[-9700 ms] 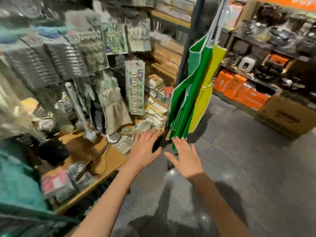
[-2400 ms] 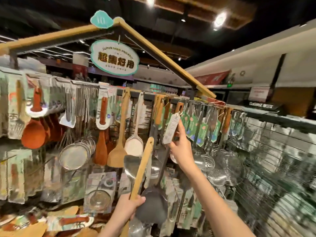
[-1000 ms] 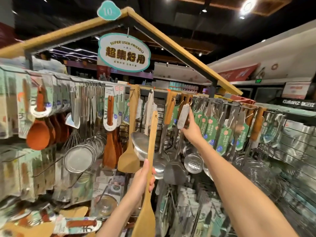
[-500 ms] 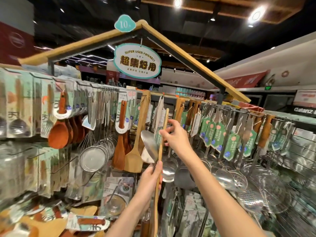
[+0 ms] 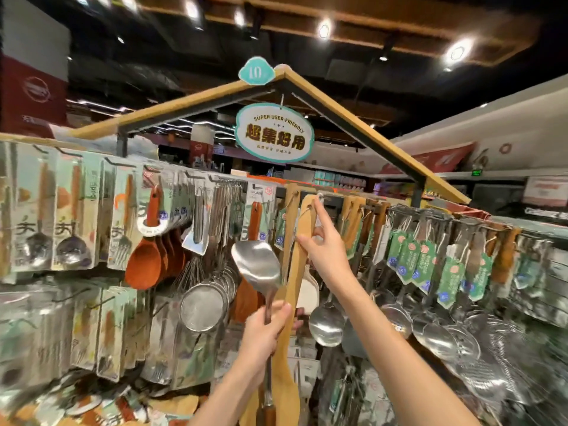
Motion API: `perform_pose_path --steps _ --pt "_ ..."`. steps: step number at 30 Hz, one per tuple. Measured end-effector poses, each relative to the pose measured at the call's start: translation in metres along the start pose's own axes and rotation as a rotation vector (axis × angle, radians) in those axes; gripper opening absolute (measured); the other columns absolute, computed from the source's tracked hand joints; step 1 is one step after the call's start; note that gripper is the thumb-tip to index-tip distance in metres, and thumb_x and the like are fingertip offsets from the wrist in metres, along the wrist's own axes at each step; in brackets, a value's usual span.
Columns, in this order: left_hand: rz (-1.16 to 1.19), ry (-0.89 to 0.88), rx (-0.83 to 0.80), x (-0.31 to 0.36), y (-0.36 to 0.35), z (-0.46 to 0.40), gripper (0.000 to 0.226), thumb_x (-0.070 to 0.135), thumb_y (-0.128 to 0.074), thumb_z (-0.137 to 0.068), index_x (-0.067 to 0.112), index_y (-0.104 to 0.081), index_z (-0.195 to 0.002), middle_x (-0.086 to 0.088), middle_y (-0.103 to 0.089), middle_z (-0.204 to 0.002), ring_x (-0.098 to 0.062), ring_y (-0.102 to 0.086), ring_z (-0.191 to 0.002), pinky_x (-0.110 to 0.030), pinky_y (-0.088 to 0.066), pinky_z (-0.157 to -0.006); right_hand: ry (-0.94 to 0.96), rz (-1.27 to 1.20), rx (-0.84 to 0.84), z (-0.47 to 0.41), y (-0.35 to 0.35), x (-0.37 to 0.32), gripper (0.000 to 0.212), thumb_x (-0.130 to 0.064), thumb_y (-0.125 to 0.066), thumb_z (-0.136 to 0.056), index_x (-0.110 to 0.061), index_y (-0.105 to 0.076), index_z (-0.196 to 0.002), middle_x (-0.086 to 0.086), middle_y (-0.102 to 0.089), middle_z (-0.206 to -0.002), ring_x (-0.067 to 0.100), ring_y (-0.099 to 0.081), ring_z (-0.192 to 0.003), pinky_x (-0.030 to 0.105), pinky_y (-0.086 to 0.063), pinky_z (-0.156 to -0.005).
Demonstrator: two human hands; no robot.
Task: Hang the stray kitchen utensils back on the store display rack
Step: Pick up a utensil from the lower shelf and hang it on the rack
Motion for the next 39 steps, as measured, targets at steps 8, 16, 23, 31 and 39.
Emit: perform_pose_path --steps 8,16,23,31,39 --pt "-0.013 -0.023 -0.096 0.030 0.034 -0.029 0.024 0.026 -0.057 -0.091 0.012 -0.060 -0.111 0.001 -0.075 -0.095 -0.016 -0.070 -0.091 -0.032 -0.058 -0.073 -0.049 -0.051 0.114 -0.025 -0.032 -0.019 0.068 -0.004 -0.051 -0.094 -0.039 -0.025 -0.146 -0.007 -0.054 -0.129 -0.011 -0.060 -0.092 0.024 -0.056 -0.080" --pt "0.040 0.029 -0.089 0.017 0.038 -0.038 0.028 0.024 -0.058 -0.091 0.009 -0.058 -0.115 -0.003 -0.075 -0.096 -0.016 -0.071 -0.089 -0.038 -0.052 -0.092 -0.032 -0.021 0.113 -0.018 -0.038 -0.011 0.066 0.000 -0.052 -0.092 -0.032 -0.030 -0.145 -0.043 -0.030 -0.117 -0.033 -0.043 -0.089 -0.005 -0.039 -0.065" --pt "0.058 -0.032 -0.081 0.022 0.025 -0.049 0.020 0.024 -0.056 -0.092 0.013 -0.061 -0.109 -0.001 -0.075 -0.094 -0.013 -0.071 -0.085 -0.032 -0.055 -0.079 0.052 -0.069 0.181 -0.028 -0.034 -0.014 0.064 -0.003 -0.055 -0.092 -0.038 -0.035 -0.141 -0.015 -0.039 -0.144 0.004 -0.056 -0.113 0.021 -0.051 -0.090" --pt "0.094 -0.028 -0.056 0.005 0.016 -0.054 0.024 0.026 -0.059 -0.089 0.013 -0.059 -0.109 -0.002 -0.075 -0.092 -0.017 -0.072 -0.086 -0.030 -0.055 -0.071 -0.015 -0.049 0.224 -0.030 -0.026 0.012 0.053 -0.004 -0.054 -0.093 -0.026 -0.043 -0.139 -0.015 -0.046 -0.128 -0.010 -0.053 -0.106 0.010 -0.052 -0.076" --pt "0.061 -0.059 0.021 0.013 0.029 -0.066 0.029 0.038 -0.042 -0.095 0.023 -0.062 -0.111 0.007 -0.069 -0.104 -0.005 -0.067 -0.093 -0.012 -0.052 -0.064 -0.131 0.022 0.209 -0.065 -0.029 0.030 0.056 -0.004 -0.053 -0.092 -0.029 -0.041 -0.141 -0.017 -0.056 -0.098 0.029 -0.060 -0.082 0.020 -0.052 -0.060"
Point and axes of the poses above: each hand's wrist, its own z-axis away from the middle knuckle, its own y-axis out of the back of the hand, x = y × z, the point moved 2 cm from there along -z, towards the middle knuckle
